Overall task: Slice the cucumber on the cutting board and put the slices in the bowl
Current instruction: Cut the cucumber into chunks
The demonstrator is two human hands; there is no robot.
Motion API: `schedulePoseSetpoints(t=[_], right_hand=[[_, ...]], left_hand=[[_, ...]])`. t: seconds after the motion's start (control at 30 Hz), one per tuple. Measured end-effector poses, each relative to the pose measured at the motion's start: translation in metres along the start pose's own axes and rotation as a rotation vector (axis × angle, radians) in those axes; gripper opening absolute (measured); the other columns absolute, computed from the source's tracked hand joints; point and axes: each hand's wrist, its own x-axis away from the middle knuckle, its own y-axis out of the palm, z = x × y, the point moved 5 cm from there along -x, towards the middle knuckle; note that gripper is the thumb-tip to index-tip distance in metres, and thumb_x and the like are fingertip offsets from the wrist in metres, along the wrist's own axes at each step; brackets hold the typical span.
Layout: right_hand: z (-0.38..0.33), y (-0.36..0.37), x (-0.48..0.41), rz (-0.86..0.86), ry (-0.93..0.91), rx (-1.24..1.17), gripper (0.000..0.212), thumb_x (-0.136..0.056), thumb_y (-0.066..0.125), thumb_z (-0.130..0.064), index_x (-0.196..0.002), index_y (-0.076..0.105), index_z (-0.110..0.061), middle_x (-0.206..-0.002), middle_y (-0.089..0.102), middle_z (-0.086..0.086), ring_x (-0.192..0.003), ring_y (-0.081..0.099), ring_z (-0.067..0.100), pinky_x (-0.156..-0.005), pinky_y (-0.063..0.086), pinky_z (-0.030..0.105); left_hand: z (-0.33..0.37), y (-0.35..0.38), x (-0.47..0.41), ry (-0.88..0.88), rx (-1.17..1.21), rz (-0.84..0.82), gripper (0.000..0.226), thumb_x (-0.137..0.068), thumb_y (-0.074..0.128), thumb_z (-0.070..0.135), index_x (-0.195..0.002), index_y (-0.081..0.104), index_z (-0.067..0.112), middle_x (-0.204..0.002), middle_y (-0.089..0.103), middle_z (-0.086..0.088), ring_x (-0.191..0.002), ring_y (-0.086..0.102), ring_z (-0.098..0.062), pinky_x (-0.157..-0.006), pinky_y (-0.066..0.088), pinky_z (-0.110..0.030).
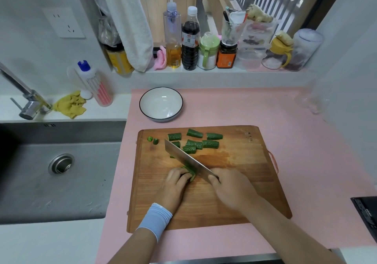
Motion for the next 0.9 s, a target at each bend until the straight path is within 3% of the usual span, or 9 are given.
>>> schedulePoseSetpoints(t=[0.2,0.43,0.63,0.9], right_hand=[[-0.013,-0.006,0.004,0.016,-0.011,0.047,0.026,-0.105,0.040,-0.037,-0.106,0.065,-0.030,-0.078,0.065,-0.009,-0.069,0.060,0.009,-0.063,0.050,0.029],[-0.022,-0.011,0.008,0.016,-0.028,0.145,0.026,-0.103,0.038,-0.039,-0.098,0.062,-0.028,-0.080,0.065,-0.007,-0.074,0.062,0.017,-0.070,0.056,0.039],[-0.021,-0.014,0.011,-0.007,-0.010,0.197,0.027,-0.103,0.038,-0.037,-0.090,0.060,-0.027,-0.076,0.061,-0.007,-0.068,0.058,0.012,-0.060,0.048,0.031],[-0.027,-0.022,0.009,-0.102,0.028,0.220,0.022,-0.105,0.038,-0.034,-0.088,0.053,-0.029,-0.080,0.059,-0.006,-0.070,0.057,0.013,-0.061,0.047,0.031]], left_hand=[[0.000,0.000,-0.005,-0.021,0.020,0.010,0.014,-0.096,0.049,0.016,-0.106,0.059,0.017,-0.111,0.054,0.004,-0.108,0.049,-0.015,-0.094,0.041,-0.023],[-0.002,0.003,-0.003,-0.007,0.025,0.015,0.011,-0.095,0.057,0.012,-0.103,0.062,0.015,-0.111,0.054,0.004,-0.108,0.050,-0.016,-0.095,0.042,-0.023],[0.000,0.001,-0.004,-0.016,0.011,0.017,0.014,-0.097,0.050,0.017,-0.101,0.063,0.014,-0.109,0.055,0.004,-0.107,0.050,-0.016,-0.093,0.043,-0.024],[0.000,0.001,-0.005,-0.008,0.016,0.016,0.015,-0.091,0.064,0.005,-0.103,0.062,0.014,-0.110,0.054,0.002,-0.106,0.051,-0.017,-0.093,0.044,-0.026]])
